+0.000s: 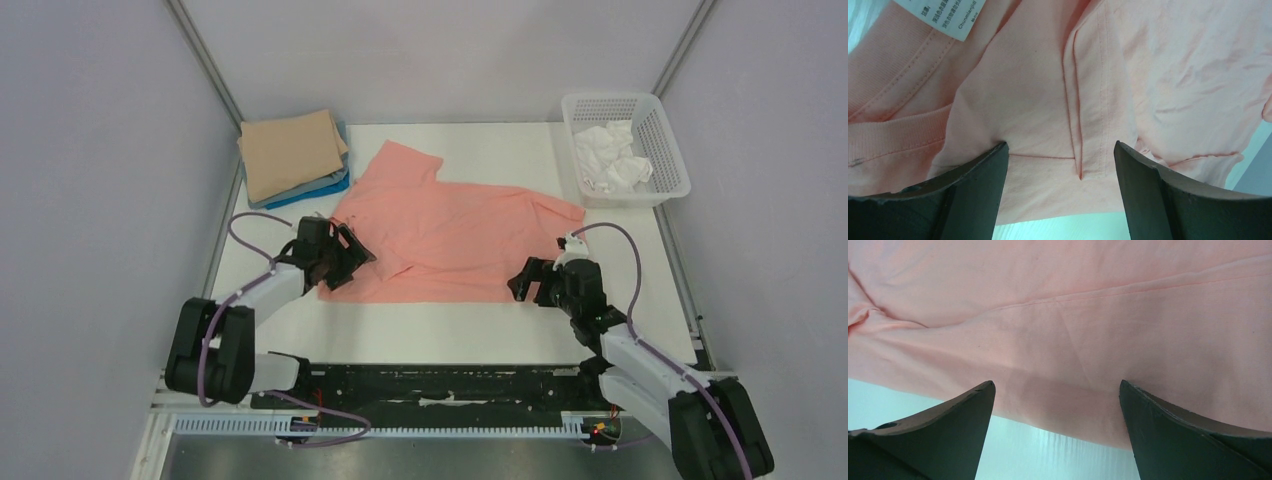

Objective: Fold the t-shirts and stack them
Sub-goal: Fold the folded rectangular tshirt in 1/3 of the way

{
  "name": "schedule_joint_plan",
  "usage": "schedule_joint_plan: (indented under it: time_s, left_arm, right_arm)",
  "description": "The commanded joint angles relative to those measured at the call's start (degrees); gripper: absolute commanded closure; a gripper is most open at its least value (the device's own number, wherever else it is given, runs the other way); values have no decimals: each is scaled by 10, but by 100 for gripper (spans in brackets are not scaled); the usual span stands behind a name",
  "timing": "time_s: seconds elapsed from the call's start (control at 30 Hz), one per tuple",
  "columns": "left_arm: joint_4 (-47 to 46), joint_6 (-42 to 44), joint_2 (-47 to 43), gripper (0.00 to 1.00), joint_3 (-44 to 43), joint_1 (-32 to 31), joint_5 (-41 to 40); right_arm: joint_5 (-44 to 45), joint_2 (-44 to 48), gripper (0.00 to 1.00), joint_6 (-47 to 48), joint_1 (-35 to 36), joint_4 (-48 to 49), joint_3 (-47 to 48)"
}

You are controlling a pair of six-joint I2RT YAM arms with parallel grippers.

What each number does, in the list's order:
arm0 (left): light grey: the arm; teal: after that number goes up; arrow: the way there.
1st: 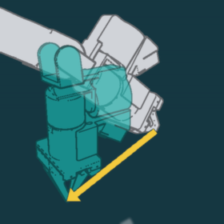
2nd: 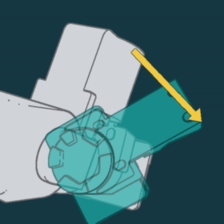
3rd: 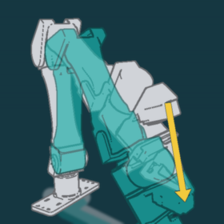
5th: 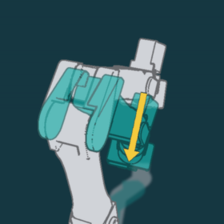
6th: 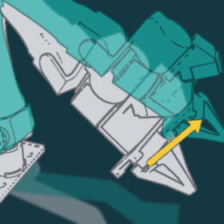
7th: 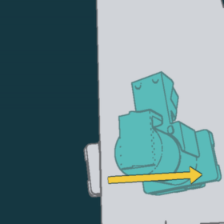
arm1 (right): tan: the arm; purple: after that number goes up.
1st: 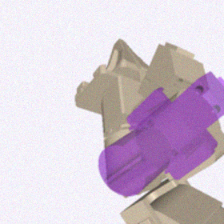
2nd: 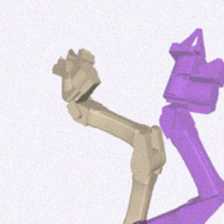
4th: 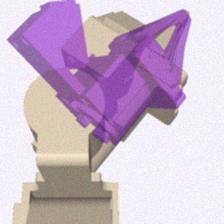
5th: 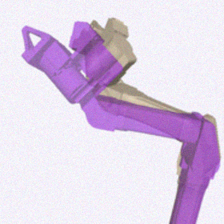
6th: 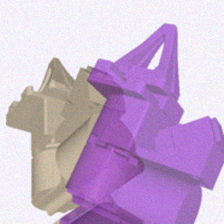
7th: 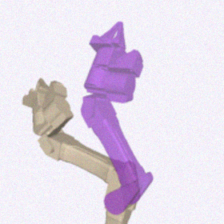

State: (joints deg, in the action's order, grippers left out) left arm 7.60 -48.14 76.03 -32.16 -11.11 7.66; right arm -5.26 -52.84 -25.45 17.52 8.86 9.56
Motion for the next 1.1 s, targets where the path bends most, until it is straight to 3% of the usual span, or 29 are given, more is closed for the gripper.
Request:
schedule_joint_plan:
  time_s: [0.0, 0.17, 0.33, 0.47, 0.7, 1.07]
  left_arm:
    - [151, -25, -105, 15, 87, -3, -51]
    - [204, -34, -243, 15, 120, -5, -35]
    - [208, -9, -294, 14, 70, -8, 10]
    - [164, -23, -288, 14, 62, -28, 64]
    - [125, -41, -212, 14, 50, -117, 14]
    - [9, -61, -113, 14, 55, -151, 27]
  right_arm:
    - [-51, 77, 2, -25, 5, -223, -61]
    - [-83, 175, 2, -26, 8, -284, -66]
    - [-79, 209, 2, -4, 9, -274, -36]
    - [-80, 205, 2, 8, 9, -224, -6]
    - [-103, 147, 2, 37, 9, -170, 18]
    - [-111, 126, 2, 44, 9, -154, 2]
